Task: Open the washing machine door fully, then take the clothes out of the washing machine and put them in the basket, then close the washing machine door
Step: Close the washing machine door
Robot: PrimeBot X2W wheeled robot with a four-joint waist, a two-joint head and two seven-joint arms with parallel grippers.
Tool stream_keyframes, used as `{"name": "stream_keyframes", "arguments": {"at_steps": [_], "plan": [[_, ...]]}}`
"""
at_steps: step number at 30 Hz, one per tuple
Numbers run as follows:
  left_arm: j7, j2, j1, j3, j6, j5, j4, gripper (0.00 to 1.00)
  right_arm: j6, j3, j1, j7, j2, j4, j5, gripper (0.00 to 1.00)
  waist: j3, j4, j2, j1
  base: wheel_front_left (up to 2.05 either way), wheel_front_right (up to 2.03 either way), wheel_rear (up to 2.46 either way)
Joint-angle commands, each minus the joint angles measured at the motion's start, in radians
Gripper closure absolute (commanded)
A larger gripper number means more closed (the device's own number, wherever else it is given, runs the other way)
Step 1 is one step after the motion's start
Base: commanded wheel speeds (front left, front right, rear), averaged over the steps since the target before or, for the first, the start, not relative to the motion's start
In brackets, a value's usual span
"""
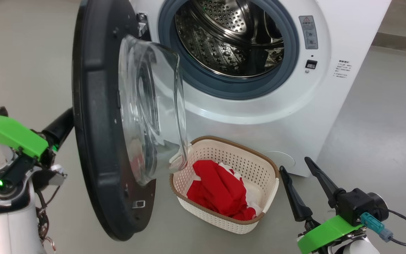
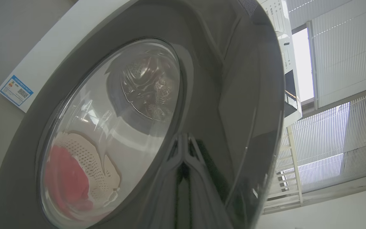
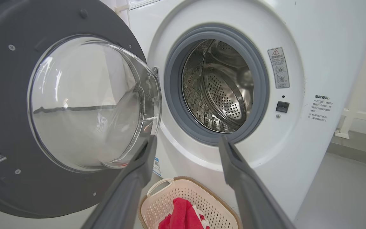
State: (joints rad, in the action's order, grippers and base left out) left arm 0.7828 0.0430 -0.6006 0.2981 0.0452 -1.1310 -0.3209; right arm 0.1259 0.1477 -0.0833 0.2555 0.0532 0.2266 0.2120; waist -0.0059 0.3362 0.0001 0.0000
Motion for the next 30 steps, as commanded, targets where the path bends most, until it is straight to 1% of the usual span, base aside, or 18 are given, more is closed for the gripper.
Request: {"name": "stream_keyframes", "arguments": {"at_steps": [1, 7, 12, 14, 16, 18, 19, 22, 26, 30], "plan": [[0.011, 0.012, -0.001, 0.003, 0.003, -0.016, 0.04, 1.0, 0.005, 0.028, -0.013, 0.006, -0.003, -0.022, 0.006, 0.0, -0.001, -0.008, -0.0001, 0.0, 0.0, 0.0, 0.0], [-0.005, 0.009, 0.018, -0.013, 0.006, -0.043, 0.056, 1.0, 0.005, 0.027, -0.012, 0.006, -0.003, -0.023, 0.007, 0.0, -0.002, -0.028, -0.0001, 0.0, 0.0, 0.0, 0.0], [-0.023, 0.008, 0.035, -0.018, 0.0, -0.063, 0.075, 1.0, 0.005, 0.024, -0.009, 0.006, -0.003, -0.023, 0.004, 0.0, 0.0, -0.035, -0.0001, 0.0, 0.0, 0.0, 0.0], [-0.033, 0.008, 0.039, -0.016, -0.003, -0.061, 0.08, 1.0, 0.005, 0.025, -0.009, 0.006, -0.003, -0.024, 0.004, 0.0, 0.001, -0.037, -0.0001, 0.0, 0.0, 0.0, 0.0], [-0.07, 0.016, 0.045, -0.012, -0.014, -0.035, 0.093, 1.0, 0.005, 0.026, -0.011, 0.006, -0.003, -0.025, 0.003, 0.0, 0.006, -0.039, -0.0001, 0.0, 0.0, 0.0, 0.0], [-0.129, 0.037, 0.06, -0.022, -0.044, 0.027, 0.111, 0.25, 0.005, 0.024, -0.014, 0.006, -0.003, -0.024, 0.0, 0.0, 0.012, -0.041, -0.0001, 0.0, 0.0, 0.0, 0.0], [-0.149, 0.046, 0.068, -0.03, -0.06, 0.053, 0.117, 0.0, 0.005, 0.025, -0.015, 0.006, -0.003, -0.023, -0.001, 0.0, 0.014, -0.041, -0.0001, 0.0, 0.0, 0.0, 0.0], [-0.22, 0.079, 0.094, -0.057, -0.106, 0.143, 0.138, 0.0, 0.005, 0.025, -0.019, 0.006, -0.003, -0.02, -0.004, 0.0, 0.02, -0.043, -0.0001, 0.0, 0.0, 0.0, 0.0], [-0.366, 0.148, 0.131, -0.108, -0.151, 0.31, 0.162, 0.0, 0.005, 0.026, -0.028, 0.006, -0.003, -0.019, -0.007, 0.0, 0.029, -0.049, -0.0001, 0.0, 0.0, 0.0, 0.0], [-0.525, 0.194, 0.17, -0.173, -0.17, 0.426, 0.187, 0.0, 0.005, 0.026, -0.034, 0.006, -0.003, -0.021, -0.007, 0.0, 0.034, -0.057, -0.0001, 0.0, 0.0, 0.0, 0.0]]}}
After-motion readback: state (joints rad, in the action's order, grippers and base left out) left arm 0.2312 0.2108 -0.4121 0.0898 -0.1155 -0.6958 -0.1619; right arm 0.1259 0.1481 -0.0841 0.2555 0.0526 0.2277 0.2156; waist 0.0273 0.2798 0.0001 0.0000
